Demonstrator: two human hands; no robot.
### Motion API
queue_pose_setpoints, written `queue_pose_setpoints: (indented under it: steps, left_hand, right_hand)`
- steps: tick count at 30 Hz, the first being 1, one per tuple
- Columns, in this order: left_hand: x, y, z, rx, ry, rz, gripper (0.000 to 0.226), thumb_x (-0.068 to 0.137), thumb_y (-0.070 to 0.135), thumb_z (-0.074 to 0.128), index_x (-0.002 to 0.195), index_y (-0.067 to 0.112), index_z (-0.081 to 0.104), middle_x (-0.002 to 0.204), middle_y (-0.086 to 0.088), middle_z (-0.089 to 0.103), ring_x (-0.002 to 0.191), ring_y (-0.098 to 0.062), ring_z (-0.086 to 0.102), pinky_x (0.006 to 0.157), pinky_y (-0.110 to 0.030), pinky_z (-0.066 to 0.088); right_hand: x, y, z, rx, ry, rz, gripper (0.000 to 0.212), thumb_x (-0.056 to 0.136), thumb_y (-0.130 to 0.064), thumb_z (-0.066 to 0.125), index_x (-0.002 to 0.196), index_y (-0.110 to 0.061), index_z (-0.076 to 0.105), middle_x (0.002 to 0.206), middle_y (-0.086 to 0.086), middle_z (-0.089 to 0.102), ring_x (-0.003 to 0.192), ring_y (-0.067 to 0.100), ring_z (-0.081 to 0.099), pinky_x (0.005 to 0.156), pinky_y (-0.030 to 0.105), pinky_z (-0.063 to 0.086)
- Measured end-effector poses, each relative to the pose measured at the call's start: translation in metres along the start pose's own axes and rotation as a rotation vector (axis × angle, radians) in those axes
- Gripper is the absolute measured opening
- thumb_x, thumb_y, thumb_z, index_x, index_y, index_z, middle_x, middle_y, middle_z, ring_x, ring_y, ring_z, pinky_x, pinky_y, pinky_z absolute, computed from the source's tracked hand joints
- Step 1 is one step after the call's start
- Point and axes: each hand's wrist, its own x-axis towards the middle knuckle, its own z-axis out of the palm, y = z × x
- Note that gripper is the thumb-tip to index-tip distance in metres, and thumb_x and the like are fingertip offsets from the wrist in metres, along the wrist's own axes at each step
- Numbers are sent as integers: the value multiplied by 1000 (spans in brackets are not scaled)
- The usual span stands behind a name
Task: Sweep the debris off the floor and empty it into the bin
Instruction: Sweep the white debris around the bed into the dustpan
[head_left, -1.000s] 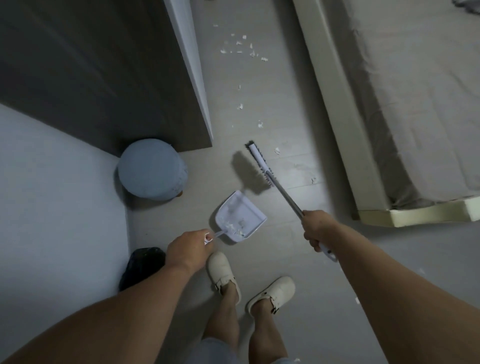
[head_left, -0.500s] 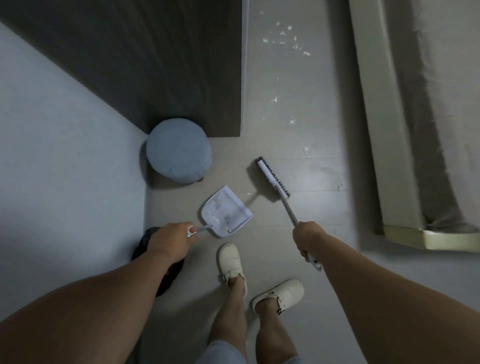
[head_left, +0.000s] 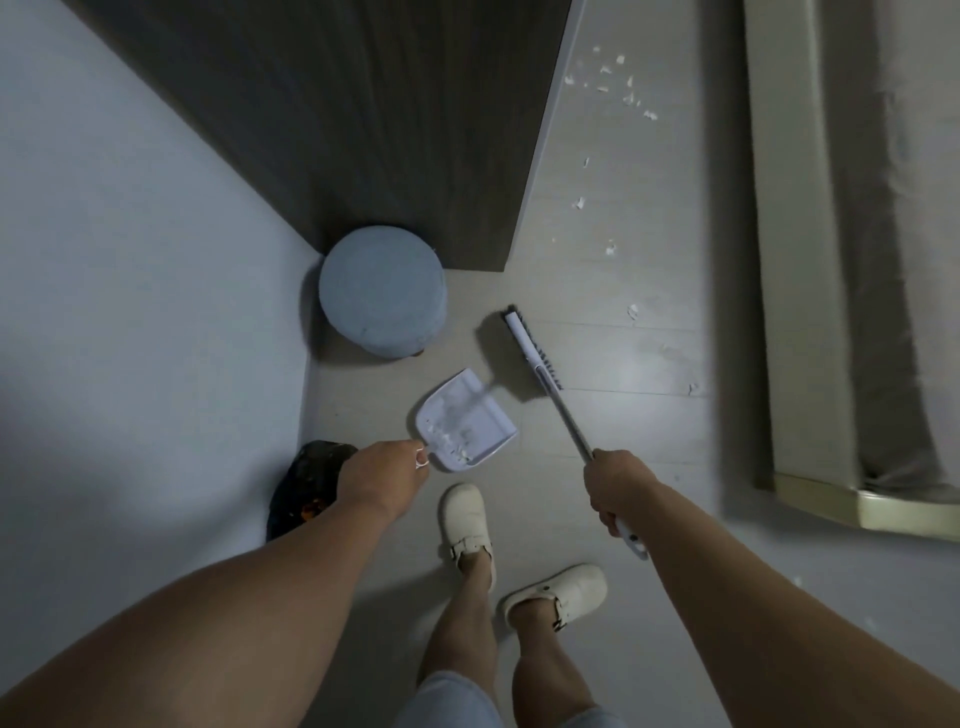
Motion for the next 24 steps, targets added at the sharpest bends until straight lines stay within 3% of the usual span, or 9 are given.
queue_pose_setpoints:
  steps: [2,4,6,8,9,12,15,19,24]
  left_hand:
    - [1,-2,-1,0,10,5,27,100,38,44,98,21,65,100,-6,72,91,-32,66,67,-33,39]
    - [1,-5,-2,-8,6,17,26,101,40,45,96,22,64,98,-5,72,90,-32,66,67,-34,43]
    - [0,-8,-5,-22,5,27,24,101,41,47,98,23,63,97,-4,73,90,-31,66,68,-36,47]
    - [-3,-6,-9,-26,2,40,23,101,41,47,99,24,62,96,-2,73,89,-29,66,66,-35,46]
    - [-6,-3,-11,-11,3,46,23,101,41,47,99,24,62,96,-1,73,89,-28,66,64,-34,44]
    - [-8,11,-19,33,16,57,25,100,44,47,98,24,61,98,1,72,90,-27,67,63,-32,38]
    - [4,40,-37,23,21,81,27,99,45,46,95,23,61,100,0,73,92,-27,68,66,-32,42]
    - [32,95,-66,51,12,127,27,99,41,44,96,21,61,102,-3,73,91,-30,67,69,-32,46]
    - [68,168,-91,92,17,185,22,94,41,47,82,23,52,97,-4,73,89,-32,67,63,-32,42]
  right_hand:
    - [10,-7,-2,-160,-39,14,14,84,-26,74,73,-25,65,64,-14,51,79,8,54,72,18,46]
    - [6,-12,-1,38,-66,43,9,90,-23,67,81,-24,66,65,-12,50,63,7,51,59,16,42]
    - [9,-6,6,554,-86,62,13,99,-17,49,90,-13,58,63,0,48,49,12,41,46,22,35]
    - [-6,5,9,971,-157,272,21,100,-20,37,90,-8,51,60,7,47,43,15,32,44,20,26]
    - [-11,15,12,1061,-169,288,23,100,-24,37,92,-8,51,59,7,48,42,14,31,43,19,25]
    - [-24,40,16,1143,-129,275,26,100,-31,41,94,-9,53,59,7,52,38,13,31,43,17,27]
    - [-34,77,13,1319,-25,287,29,101,-34,40,99,-10,55,58,8,49,36,14,30,44,18,26]
    - [-32,125,-6,1547,132,271,25,101,-22,32,114,-30,52,61,6,42,39,12,28,42,20,25]
    - [-15,180,-45,1650,227,357,25,100,-29,33,91,-11,48,56,8,40,38,14,26,44,19,22]
